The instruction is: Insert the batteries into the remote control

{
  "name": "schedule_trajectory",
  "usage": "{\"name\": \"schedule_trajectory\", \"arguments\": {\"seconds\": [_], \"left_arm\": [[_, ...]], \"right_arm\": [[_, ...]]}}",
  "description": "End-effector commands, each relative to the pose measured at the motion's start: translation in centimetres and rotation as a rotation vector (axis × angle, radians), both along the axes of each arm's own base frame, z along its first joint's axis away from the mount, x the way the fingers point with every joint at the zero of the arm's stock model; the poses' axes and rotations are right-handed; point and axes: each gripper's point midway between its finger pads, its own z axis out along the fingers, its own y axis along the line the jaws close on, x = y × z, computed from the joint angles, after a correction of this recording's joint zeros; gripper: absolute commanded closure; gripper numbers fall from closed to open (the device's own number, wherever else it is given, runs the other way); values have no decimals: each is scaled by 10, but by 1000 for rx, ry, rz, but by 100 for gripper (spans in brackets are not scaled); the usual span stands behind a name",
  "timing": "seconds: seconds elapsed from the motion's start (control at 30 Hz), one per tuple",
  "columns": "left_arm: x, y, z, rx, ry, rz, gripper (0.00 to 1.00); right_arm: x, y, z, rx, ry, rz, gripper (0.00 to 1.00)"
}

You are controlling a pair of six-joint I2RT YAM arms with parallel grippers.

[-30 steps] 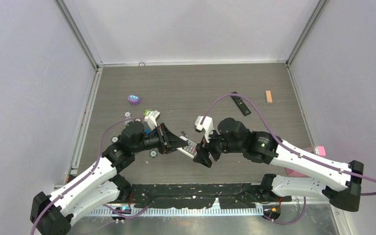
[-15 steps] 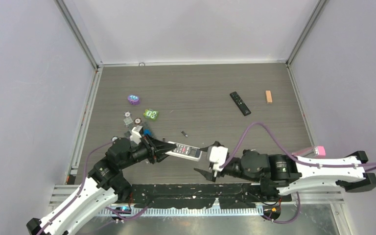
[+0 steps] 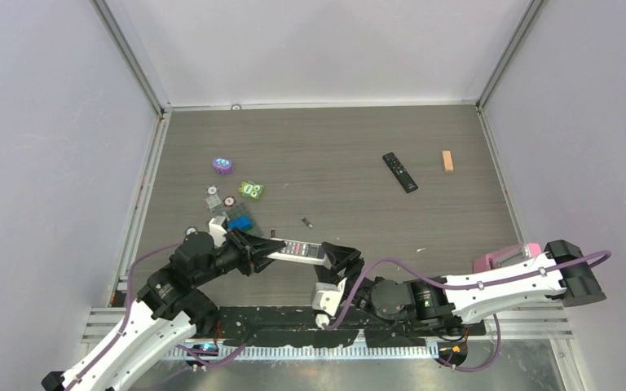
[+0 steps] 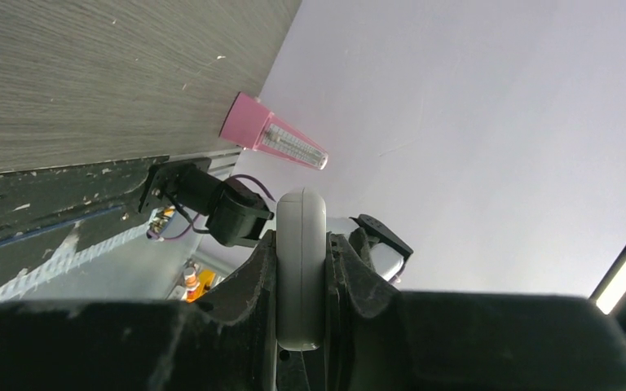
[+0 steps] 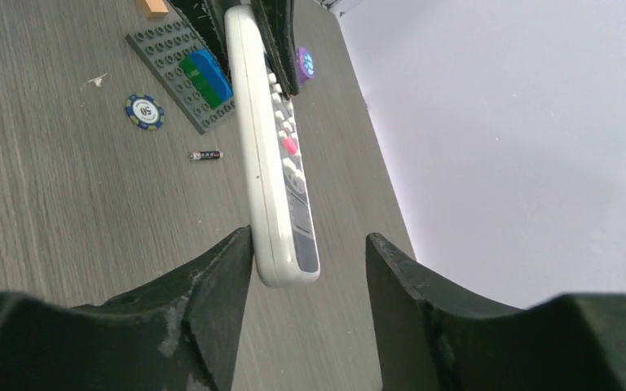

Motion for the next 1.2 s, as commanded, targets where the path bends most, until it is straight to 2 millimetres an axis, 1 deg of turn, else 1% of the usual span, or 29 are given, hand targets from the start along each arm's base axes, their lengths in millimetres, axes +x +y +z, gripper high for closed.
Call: {"name": "schedule_trajectory", "arguments": {"seconds": [0.0,0.13,0.23,0.27,0.33,0.4,0.5,0.57,0.67,0.7,0.77,0.87,1.03,1.07,1.13,1.17], "left_arm": [[-3,-2,17,-41,-27,-17,100],[-5,-1,20,-46,-32,-19,100],[-6,0,21,-51,-35,-20,100],[-6,-1,22,-54,-35,-21,100],[-8,0,23,-55,-38,-28,100],[-10,1,23,-50,-39,-33,100],[-11,3,24,-47,-42,-27,100],[-12,3,25,-54,-46,-28,100],[-11,4,26,-56,-47,-24,100],[-11,4,26,-57,-47,-24,100],[-12,3,26,-54,-43,-29,100],[-11,4,27,-53,-47,-25,100],[-11,5,30,-64,-56,-16,100],[-11,6,30,-65,-57,-14,100],[-12,6,32,-64,-62,-16,100],[-12,6,33,-65,-66,-18,100]], "right_arm": [[7,1,29,101,-86,-34,45],[4,9,28,95,-75,-8,58],[4,14,31,99,-63,7,65],[3,17,27,86,-52,19,69],[6,20,25,64,-34,22,73],[6,23,23,45,-16,34,75],[5,27,20,25,19,58,75],[7,29,20,21,27,56,75],[13,31,22,17,23,40,66],[13,32,23,15,16,42,60],[15,34,23,8,4,37,55],[18,37,19,-13,-4,30,52],[23,36,15,-26,3,18,67],[23,35,13,-34,3,16,69],[25,34,12,-41,5,12,77],[25,34,12,-43,7,10,85]]}}
